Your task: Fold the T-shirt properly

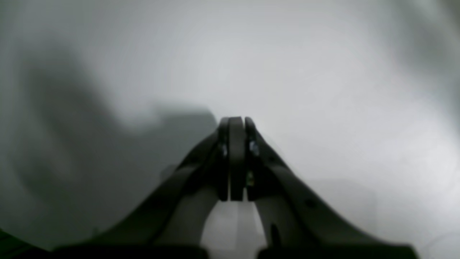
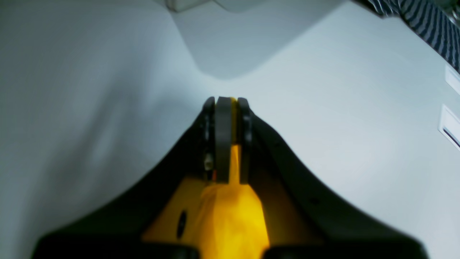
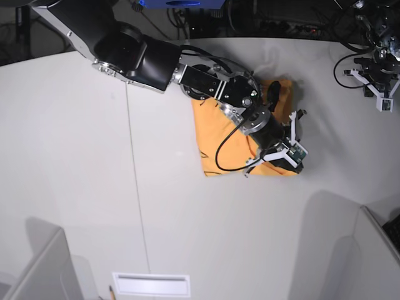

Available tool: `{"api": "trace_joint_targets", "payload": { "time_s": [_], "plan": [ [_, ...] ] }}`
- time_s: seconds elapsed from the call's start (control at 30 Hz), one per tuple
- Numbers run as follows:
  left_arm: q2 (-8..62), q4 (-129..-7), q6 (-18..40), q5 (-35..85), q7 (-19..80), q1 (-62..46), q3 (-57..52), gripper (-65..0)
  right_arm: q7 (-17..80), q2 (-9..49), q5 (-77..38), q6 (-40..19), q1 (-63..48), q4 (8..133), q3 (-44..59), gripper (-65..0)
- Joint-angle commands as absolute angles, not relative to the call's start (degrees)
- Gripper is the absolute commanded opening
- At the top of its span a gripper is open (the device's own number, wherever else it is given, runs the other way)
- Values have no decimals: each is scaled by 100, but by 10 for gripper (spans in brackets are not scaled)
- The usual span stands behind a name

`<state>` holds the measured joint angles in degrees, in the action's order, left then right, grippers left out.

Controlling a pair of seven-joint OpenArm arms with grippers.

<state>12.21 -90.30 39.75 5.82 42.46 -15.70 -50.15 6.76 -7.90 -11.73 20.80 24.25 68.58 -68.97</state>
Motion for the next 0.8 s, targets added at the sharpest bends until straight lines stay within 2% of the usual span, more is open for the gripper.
{"api": "trace_joint_targets", "payload": {
  "time_s": [0.0,0.1,0.13,0.23,0.37,0.5,0.57,0.6,0.7,0.77],
  "plan": [
    [1314,-9112,4000,602,4145,-1560,-5042,-650,435,-900,-1095,2053,2571,6932,-6862,-644],
    [1314,-9112,4000,602,4145,-1552,-5042,-650,453,-900,-1095,1930,2571,6949,-6985,-455],
    [1314,-9112,4000,602,4145,-1543,-5033,-650,453,-900,-1095,1930,2571,6985,-7055,-411],
    [1314,-9112,4000,602,4145,-1464,-5033,-650,549,-900,-1095,1930,2571,7011,-7345,-401],
    [1314,-9112,4000,602,4145,-1446,-5015,-650,1182,-892,-1086,1965,2571,7495,-7292,-401],
    [1314,-9209,4000,629,4145,-1490,-4664,-650,2070,-813,-1077,1965,2448,8119,-6527,-404],
    [1244,-9323,4000,646,4145,-1499,-4611,-650,2563,-804,-1077,1965,2316,8435,-6211,-426],
    [1156,-9393,4000,646,4145,-1499,-4664,-650,2818,-769,-1077,1956,2255,8611,-6070,-465],
    [1068,-9640,4000,655,4224,-1596,-4690,-650,3415,-637,-1077,1947,2123,8998,-5982,-650],
    [1059,-9938,4000,769,4435,-1666,-4637,-650,3547,-479,-1077,1947,2035,9156,-5965,-650]
  ]
}}
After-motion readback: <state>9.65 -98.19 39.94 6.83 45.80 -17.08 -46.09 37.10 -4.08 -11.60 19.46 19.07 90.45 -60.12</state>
